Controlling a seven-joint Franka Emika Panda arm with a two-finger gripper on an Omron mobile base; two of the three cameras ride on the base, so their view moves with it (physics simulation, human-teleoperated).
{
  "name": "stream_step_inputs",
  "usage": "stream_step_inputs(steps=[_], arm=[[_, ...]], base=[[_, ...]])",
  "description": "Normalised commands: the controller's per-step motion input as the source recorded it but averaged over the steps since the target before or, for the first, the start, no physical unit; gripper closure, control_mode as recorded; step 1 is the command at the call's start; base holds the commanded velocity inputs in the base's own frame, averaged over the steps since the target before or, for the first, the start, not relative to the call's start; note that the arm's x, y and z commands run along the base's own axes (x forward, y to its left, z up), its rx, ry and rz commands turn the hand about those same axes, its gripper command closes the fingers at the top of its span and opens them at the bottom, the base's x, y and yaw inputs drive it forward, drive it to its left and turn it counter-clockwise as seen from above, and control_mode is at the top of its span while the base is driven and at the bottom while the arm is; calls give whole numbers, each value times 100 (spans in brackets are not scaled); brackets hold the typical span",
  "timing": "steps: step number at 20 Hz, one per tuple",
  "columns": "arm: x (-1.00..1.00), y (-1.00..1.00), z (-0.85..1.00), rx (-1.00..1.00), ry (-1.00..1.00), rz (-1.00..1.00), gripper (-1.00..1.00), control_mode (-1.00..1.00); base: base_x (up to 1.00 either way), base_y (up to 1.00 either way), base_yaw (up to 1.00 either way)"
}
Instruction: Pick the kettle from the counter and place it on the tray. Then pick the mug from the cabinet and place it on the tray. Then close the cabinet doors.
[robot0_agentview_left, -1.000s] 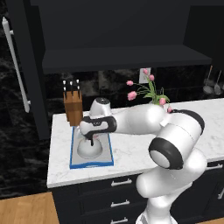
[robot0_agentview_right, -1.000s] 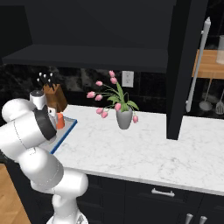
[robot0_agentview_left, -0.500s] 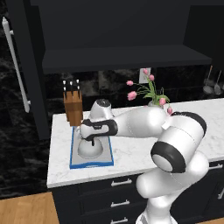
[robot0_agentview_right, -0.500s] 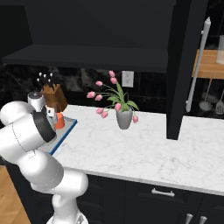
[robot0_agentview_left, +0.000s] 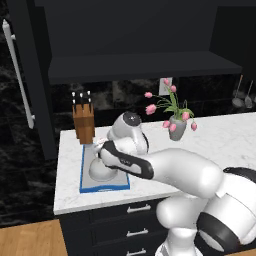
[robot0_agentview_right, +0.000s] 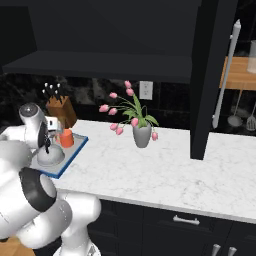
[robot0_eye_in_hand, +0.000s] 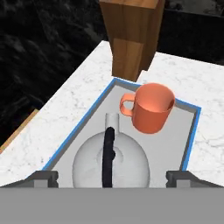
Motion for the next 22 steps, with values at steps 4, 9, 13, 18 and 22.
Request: stream_step_inputs(steps=[4,9,13,18,22], arm=[[-74,-60,63,7,-14,-5,-100,-100],[-40,-97,33,13,-2,-4,-100,-100],[-5,-100,11,15,-3,0,-100,-100],[0,-100,10,15,-15,0,-100,-100],[0,-100,34,15,-24,0,-100,-100]], base=[[0,0,0],[0,0,0],[0,0,0],[0,0,0],[0,0,0]])
